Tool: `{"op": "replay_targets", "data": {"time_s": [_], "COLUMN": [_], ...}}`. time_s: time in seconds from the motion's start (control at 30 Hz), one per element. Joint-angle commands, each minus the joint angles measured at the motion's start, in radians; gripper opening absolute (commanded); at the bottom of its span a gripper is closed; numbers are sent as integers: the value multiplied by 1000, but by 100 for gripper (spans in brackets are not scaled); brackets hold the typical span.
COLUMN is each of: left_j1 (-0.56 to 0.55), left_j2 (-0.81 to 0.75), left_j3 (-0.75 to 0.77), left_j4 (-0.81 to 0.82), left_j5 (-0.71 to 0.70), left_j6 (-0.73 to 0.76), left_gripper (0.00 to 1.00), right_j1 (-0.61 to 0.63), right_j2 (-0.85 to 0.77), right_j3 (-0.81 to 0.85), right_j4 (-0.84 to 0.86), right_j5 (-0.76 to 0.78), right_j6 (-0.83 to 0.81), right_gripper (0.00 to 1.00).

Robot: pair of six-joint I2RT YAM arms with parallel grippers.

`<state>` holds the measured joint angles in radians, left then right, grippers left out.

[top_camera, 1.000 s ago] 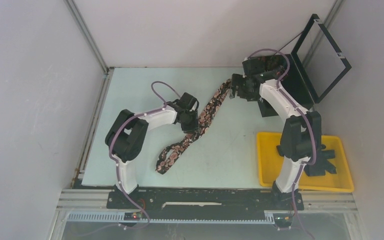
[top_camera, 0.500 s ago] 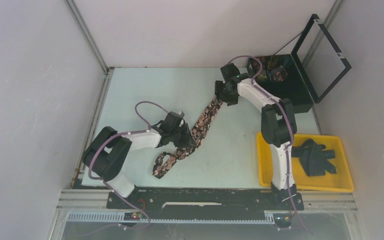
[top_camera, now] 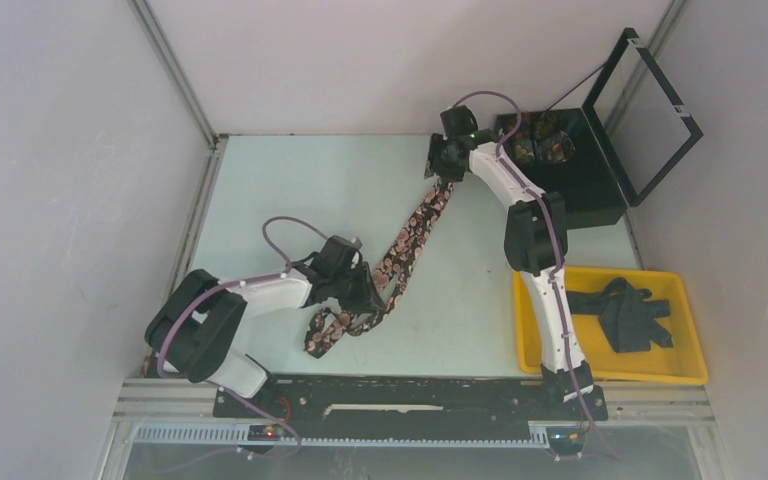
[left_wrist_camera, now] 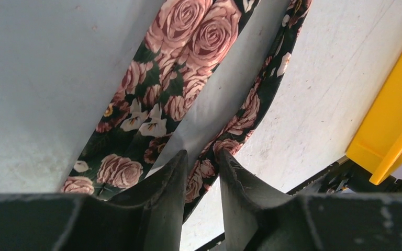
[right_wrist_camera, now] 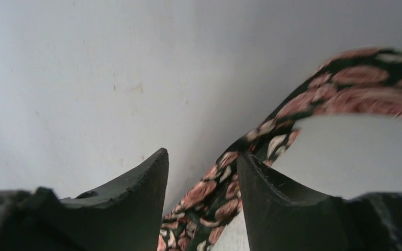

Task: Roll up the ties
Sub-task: Flatten out the tie at the center of the board.

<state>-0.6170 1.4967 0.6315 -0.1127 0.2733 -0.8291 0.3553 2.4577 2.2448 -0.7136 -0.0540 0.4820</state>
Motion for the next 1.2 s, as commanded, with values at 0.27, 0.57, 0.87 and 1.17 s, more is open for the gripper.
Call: {"op": "replay_targets", "data": {"time_s": [0.27,0.57,0.87,1.17], "left_j1": [-1,20,20,20], "left_j2": [-78,-142,-164,-166], "left_j3": [149,206,235,252], "left_j4": [-250,-309,-331,-328], "left_j5": [-25,-47,-89,-122], "left_j6": [45,91,173,144], "left_gripper": [41,46,51,49], "right_j1": [-79,-99,-104,-101], "right_j2": [211,278,34,17], "right_j3": [224,291,85,54], "right_j4": [90,167,247,114], "right_j5": [-121,-210,-241,-209], "right_j6": [155,247,105,-43], "right_gripper": [50,52,55,56]}}
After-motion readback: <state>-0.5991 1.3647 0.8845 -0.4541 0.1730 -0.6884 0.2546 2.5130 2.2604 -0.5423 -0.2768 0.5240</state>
